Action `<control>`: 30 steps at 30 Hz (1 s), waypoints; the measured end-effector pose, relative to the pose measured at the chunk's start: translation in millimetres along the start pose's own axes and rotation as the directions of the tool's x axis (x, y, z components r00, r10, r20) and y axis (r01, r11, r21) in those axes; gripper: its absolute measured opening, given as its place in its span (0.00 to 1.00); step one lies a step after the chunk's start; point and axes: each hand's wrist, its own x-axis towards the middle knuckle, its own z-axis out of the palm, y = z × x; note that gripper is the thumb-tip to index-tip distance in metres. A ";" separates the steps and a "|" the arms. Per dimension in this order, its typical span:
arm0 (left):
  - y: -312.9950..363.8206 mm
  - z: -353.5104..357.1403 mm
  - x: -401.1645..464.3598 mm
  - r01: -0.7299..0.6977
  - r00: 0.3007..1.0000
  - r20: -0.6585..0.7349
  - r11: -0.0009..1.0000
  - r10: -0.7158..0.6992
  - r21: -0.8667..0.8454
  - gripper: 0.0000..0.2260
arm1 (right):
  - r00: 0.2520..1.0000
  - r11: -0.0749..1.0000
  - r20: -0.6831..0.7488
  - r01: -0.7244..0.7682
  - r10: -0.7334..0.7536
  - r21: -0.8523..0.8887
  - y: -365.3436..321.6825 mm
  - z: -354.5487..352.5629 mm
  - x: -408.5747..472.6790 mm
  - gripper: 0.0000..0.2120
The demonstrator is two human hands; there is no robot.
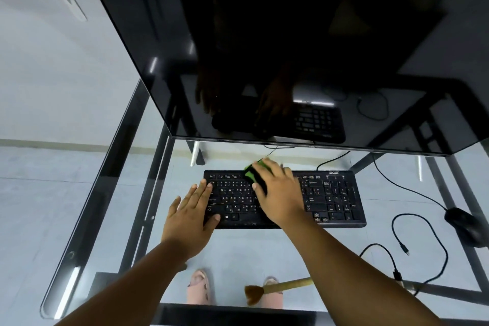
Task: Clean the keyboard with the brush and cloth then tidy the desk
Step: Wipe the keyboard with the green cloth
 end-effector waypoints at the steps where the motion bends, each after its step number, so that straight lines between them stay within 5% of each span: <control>1: -2.9 -0.4 -0.2 -0.018 1.000 0.004 1.000 0.018 0.005 0.36 | 0.999 0.999 0.032 0.019 -0.018 -0.032 -1.5 2.3 -0.9 0.24; 11: -22.0 -0.8 3.1 -0.123 0.992 0.033 0.992 0.122 0.039 0.39 | 0.915 0.918 -0.104 -0.396 0.391 -0.029 18.4 7.9 0.1 0.25; 18: -23.3 1.2 2.4 -0.111 0.994 -0.008 0.994 0.111 0.006 0.40 | 0.999 0.998 -0.016 -0.044 0.044 -0.045 -25.5 22.2 -4.8 0.25; 25: -31.3 -0.2 -3.3 -0.079 0.997 0.025 0.997 0.079 -0.001 0.41 | 0.949 0.953 -0.102 -0.301 0.297 -0.022 -9.5 24.1 3.4 0.24; 30: -28.0 3.7 -5.6 -0.038 0.999 0.008 0.999 0.038 0.018 0.43 | 0.999 0.998 0.000 -0.048 0.048 0.046 -59.6 26.5 18.5 0.23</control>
